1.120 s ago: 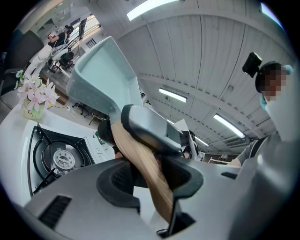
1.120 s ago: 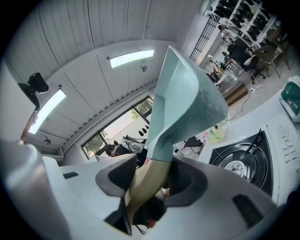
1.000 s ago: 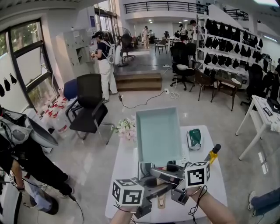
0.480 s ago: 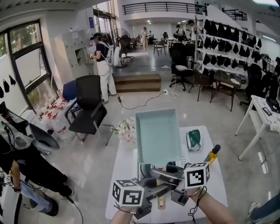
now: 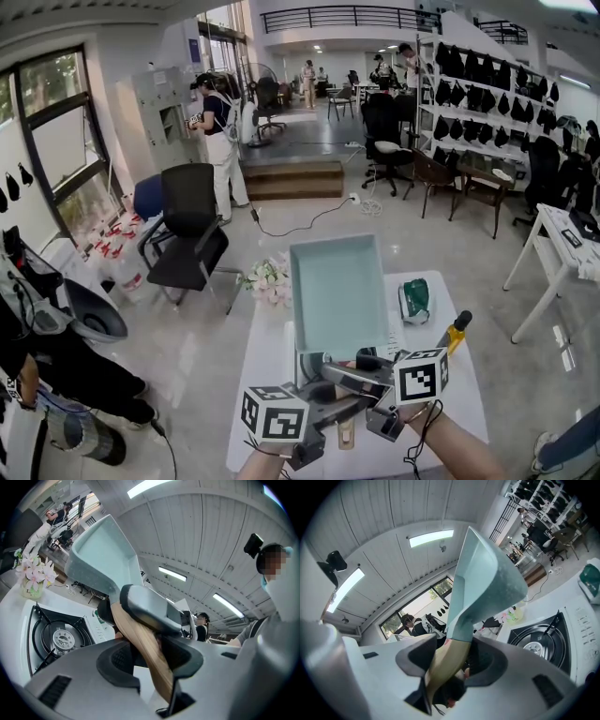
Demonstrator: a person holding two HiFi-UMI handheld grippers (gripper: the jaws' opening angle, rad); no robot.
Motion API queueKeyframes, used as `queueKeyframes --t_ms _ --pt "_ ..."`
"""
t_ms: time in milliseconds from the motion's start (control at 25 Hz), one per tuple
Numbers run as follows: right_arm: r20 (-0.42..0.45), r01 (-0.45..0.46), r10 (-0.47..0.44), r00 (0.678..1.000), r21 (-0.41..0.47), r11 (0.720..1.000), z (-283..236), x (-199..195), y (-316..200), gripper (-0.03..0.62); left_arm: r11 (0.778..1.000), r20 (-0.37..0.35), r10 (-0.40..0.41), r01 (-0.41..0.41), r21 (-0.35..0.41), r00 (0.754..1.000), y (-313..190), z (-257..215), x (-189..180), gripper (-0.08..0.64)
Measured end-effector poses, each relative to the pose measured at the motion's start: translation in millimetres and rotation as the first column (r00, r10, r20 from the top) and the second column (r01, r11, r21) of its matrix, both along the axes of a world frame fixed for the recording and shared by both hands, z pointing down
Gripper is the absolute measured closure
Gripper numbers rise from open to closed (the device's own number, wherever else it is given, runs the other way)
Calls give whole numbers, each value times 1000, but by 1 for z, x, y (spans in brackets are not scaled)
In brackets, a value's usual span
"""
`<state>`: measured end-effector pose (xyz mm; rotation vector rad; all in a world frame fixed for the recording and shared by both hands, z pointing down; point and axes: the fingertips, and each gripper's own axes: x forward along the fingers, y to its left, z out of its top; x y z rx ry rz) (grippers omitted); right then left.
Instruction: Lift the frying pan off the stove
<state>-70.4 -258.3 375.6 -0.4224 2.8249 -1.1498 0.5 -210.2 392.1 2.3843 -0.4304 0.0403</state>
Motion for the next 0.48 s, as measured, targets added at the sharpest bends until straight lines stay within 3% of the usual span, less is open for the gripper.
queueKeyframes --t_ms 480 --pt "0 4 -4 1000 3 1000 10 18 1 400 1000 7 2 -2 1 1000 1 10 18 408"
